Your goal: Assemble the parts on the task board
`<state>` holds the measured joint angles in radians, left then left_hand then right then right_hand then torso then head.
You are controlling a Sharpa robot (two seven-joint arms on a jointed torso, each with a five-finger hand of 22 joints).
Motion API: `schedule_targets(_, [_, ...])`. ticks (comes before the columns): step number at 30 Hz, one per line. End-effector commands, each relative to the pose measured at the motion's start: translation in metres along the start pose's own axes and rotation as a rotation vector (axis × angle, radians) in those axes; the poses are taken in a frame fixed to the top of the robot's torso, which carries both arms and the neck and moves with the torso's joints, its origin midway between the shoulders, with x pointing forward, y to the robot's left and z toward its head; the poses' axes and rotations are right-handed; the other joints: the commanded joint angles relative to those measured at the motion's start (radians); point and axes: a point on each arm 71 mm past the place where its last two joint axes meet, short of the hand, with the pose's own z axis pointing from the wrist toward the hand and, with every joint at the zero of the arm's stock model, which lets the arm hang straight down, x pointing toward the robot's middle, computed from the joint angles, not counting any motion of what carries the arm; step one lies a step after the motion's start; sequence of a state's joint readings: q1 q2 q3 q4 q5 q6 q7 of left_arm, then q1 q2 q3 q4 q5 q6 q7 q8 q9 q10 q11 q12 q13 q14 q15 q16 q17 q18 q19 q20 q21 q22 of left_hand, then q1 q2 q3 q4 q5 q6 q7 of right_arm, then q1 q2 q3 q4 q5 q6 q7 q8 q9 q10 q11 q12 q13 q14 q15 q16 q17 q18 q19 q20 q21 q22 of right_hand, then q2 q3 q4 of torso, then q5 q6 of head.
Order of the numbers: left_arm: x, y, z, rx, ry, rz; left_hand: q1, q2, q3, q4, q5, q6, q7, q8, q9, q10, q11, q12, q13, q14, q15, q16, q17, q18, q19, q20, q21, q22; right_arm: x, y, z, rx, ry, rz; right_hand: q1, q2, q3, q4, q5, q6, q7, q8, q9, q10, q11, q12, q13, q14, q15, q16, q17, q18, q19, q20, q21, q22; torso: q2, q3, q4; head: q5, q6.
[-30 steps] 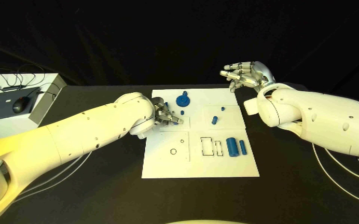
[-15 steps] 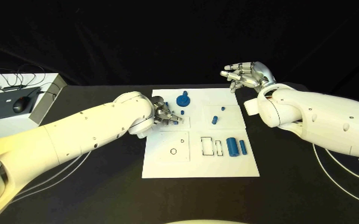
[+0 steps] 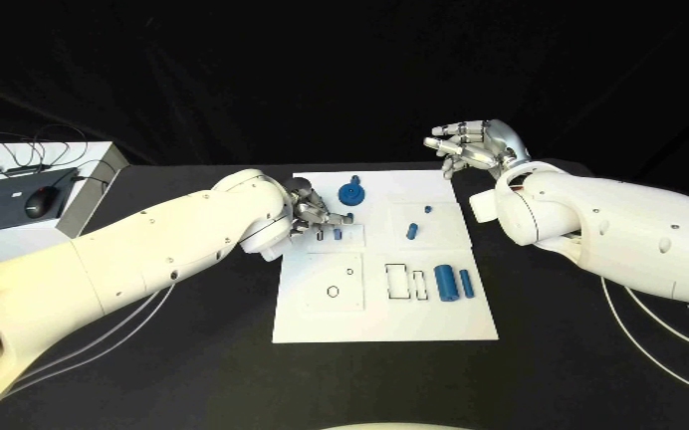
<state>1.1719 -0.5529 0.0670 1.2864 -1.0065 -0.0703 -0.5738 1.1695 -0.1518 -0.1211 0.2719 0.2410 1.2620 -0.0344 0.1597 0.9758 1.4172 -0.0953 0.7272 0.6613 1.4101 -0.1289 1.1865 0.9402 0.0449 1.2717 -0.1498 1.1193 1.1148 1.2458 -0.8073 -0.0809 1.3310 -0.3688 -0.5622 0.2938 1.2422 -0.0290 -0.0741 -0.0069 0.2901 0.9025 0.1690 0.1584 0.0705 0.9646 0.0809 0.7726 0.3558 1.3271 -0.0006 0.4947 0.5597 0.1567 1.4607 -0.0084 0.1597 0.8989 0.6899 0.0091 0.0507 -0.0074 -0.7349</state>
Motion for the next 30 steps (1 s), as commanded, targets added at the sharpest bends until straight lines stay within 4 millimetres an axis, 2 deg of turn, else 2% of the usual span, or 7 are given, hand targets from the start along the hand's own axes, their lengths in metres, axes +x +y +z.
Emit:
schedule_targets(1, [0.001, 0.0, -0.002, 0.009, 0.023, -0.009, 0.021, 0.004, 0.001, -0.008, 0.001, -0.031, 0.019, -0.023, -0.034, -0.026, 0.011, 0.001, -0.007, -0.013, 0.003, -0.019, -0.02, 0.01, -0.021, 0.003, -0.026, -0.021, 0.0, 0.0, 0.0, -0.009, 0.01, 0.0, -0.011, 0.003, -0.003, 0.002, 0.006, -0.002, 0.008, 0.002, 0.0, -0.004, -0.003, 0.003, -0.001, 0.004, 0.004, -0.004, 0.002, 0.01, 0.014, -0.003, 0.001, -0.001, 0.001, -0.0001, 0.0002, -0.001, 0.001])
schedule_targets(4, [0.0, 0.0, -0.004, 0.015, 0.029, 0.001, 0.035, 0.023, 0.004, -0.046, 0.008, -0.045, 0.046, -0.075, -0.157, -0.069, 0.031, 0.023, -0.004, -0.026, 0.021, -0.034, -0.042, 0.032, -0.038, 0.028, -0.055, -0.041, -0.001, 0.0, -0.001, -0.009, 0.009, -0.001, -0.013, 0.003, -0.003, 0.003, 0.006, -0.003, 0.008, 0.002, 0.0, -0.004, -0.003, 0.004, -0.001, 0.004, 0.004, -0.004, 0.002, 0.01, 0.014, -0.003, 0.002, -0.001, 0.0, -0.0001, -0.0002, -0.001, 0.002])
schedule_targets(6, [0.001, 0.0, -0.006, 0.022, 0.031, 0.013, 0.053, 0.025, 0.026, -0.064, 0.013, -0.081, 0.067, -0.086, -0.186, -0.113, 0.049, 0.002, -0.017, -0.075, 0.036, -0.102, -0.127, 0.046, -0.096, 0.042, -0.136, -0.109, -0.001, 0.0, -0.001, -0.009, 0.009, -0.001, -0.013, 0.003, -0.003, 0.003, 0.006, -0.003, 0.008, 0.002, 0.0, -0.004, -0.003, 0.004, -0.001, 0.004, 0.004, -0.004, 0.002, 0.01, 0.014, -0.003, 0.002, -0.001, 0.001, -0.0003, -0.0004, -0.002, 0.001])
schedule_targets(10, [0.004, 0.001, -0.009, 0.034, 0.029, 0.024, 0.048, 0.017, 0.056, -0.069, 0.014, -0.117, 0.086, -0.086, -0.243, -0.15, 0.065, -0.013, -0.049, -0.097, 0.049, -0.134, -0.18, 0.072, -0.131, 0.066, -0.225, -0.179, -0.002, 0.0, -0.002, -0.008, 0.007, -0.001, -0.013, 0.003, -0.003, 0.003, 0.006, -0.003, 0.008, 0.002, 0.0, -0.004, -0.003, 0.004, -0.001, 0.004, 0.004, -0.004, 0.002, 0.01, 0.014, -0.003, 0.002, -0.001, 0.001, -0.0009, 0.0005, -0.005, 0.001])
schedule_targets(13, [0.005, 0.002, -0.009, 0.037, 0.019, 0.022, 0.039, 0.015, 0.057, -0.042, 0.015, -0.128, 0.092, -0.077, -0.287, -0.16, 0.071, -0.02, -0.075, -0.101, 0.053, -0.141, -0.21, 0.088, -0.121, 0.084, -0.251, -0.196, -0.003, 0.0, -0.002, -0.007, 0.007, -0.002, -0.013, 0.003, -0.003, 0.003, 0.006, -0.003, 0.008, 0.002, 0.0, -0.004, -0.003, 0.004, -0.001, 0.004, 0.004, -0.004, 0.002, 0.01, 0.014, -0.003, 0.002, -0.001, 0.0, -0.0009, 0.0014, -0.004, -0.001])
schedule_targets(20, [0.009, 0.004, -0.008, 0.031, 0.004, 0.015, 0.031, 0.001, 0.046, 0.003, 0.015, -0.142, 0.102, -0.082, -0.345, -0.179, 0.08, -0.022, -0.1, -0.105, 0.061, -0.115, -0.235, 0.1, -0.114, 0.094, -0.256, -0.191, -0.003, 0.0, -0.002, -0.007, 0.006, -0.002, -0.013, 0.002, -0.003, 0.005, 0.007, -0.004, 0.008, 0.001, 0.0, -0.005, -0.003, 0.004, -0.001, 0.004, 0.004, -0.004, 0.002, 0.01, 0.014, -0.003, 0.002, -0.002, 0.001, -0.0016, 0.0006, -0.004, -0.003])
schedule_targets(30, [0.011, 0.008, -0.006, 0.007, 0.021, 0.017, 0.027, 0.008, 0.053, -0.002, 0.02, -0.146, 0.114, -0.088, -0.475, -0.183, 0.087, -0.053, -0.126, -0.077, 0.065, -0.03, -0.144, 0.104, -0.072, 0.099, -0.154, -0.094, -0.003, -0.001, -0.003, -0.006, 0.005, -0.003, -0.013, 0.002, -0.003, 0.005, 0.007, -0.004, 0.008, 0.001, 0.0, -0.005, -0.003, 0.004, -0.001, 0.004, 0.004, -0.004, 0.002, 0.01, 0.014, -0.003, 0.002, -0.002, 0.002, -0.0014, 0.0002, -0.005, -0.002])
